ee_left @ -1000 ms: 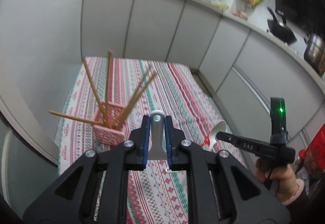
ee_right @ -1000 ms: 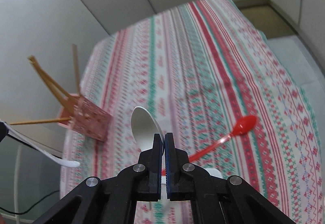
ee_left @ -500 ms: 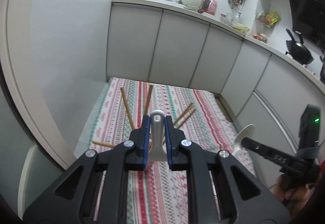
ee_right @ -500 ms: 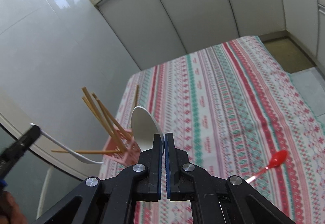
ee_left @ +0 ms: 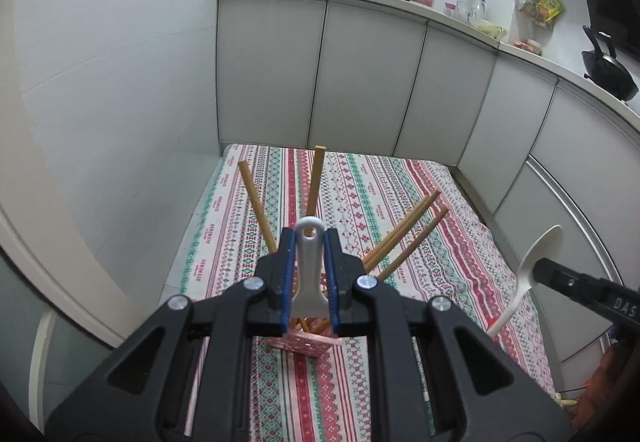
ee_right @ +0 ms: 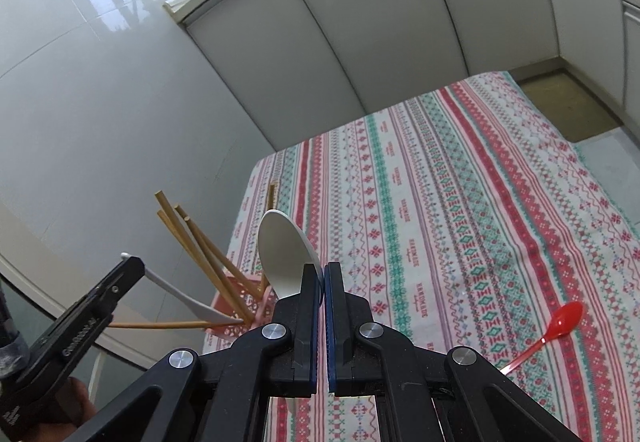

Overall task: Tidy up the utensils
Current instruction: 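Lift and carry the paddle and white spoon toward the pink basket, then lower the paddle into the basket with the left tool while the right tool lowers the spoon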

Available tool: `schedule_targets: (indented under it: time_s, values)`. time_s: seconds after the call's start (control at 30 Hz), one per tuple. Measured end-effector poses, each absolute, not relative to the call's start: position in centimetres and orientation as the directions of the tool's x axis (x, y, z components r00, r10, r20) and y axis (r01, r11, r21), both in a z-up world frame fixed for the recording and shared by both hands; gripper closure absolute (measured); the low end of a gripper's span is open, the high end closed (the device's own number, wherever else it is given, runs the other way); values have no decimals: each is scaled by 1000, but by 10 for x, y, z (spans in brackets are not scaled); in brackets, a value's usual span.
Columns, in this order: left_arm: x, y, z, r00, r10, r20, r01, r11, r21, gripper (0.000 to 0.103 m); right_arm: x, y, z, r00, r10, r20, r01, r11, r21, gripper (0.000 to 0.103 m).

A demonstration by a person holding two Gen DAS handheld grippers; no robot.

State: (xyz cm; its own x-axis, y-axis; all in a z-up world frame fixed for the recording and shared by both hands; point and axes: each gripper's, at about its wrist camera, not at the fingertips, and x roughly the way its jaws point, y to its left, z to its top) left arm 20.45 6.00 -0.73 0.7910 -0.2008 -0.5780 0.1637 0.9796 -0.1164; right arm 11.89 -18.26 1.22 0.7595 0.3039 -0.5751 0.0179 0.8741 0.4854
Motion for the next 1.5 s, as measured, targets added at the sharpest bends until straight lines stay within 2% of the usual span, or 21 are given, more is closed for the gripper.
schedule_targets:
  time_s: [0.37,0.43,0.5,0.57,0.7,0.93,1.07,1.17,1.3,1.4,1.5]
  values:
    - [220,55,-30,738,-206,-643,171,978,-117,87,119,-182,11,758,307,-576,14,875,484,101]
    - [219,54,-29,733,-206,-648,176,978,-113,80,119,-182,11,759,305,-575,13,876,481,101]
    - [213,54,-23,745,-207,-634,183,978,-105,63,118,-181,12,763,304,-571,10,877,480,101]
    - [208,54,-16,757,-208,-620,189,977,-98,57,117,-181,15,769,300,-564,6,879,476,101]
    - [196,60,-3,758,-210,-618,186,977,-103,51,115,-180,20,786,293,-544,-4,883,470,101]
    - [173,86,3,704,-202,-681,139,979,-146,44,121,-169,39,831,265,-489,-39,905,423,101]
    - [159,99,-1,682,-192,-706,138,981,-134,35,136,-163,55,870,281,-405,-101,906,411,101]
    - [151,102,-11,661,-175,-730,159,983,-93,34,142,-159,64,895,321,-311,-176,892,416,101]
    - [148,104,-24,632,-152,-760,179,983,-48,34,148,-151,80,907,341,-247,-221,885,410,101]
    - [152,106,-35,601,-129,-789,185,982,-20,34,151,-137,88,905,358,-228,-253,887,386,101]
    - [156,106,-45,573,-107,-813,183,983,0,34,156,-114,86,902,355,-247,-268,906,327,101]
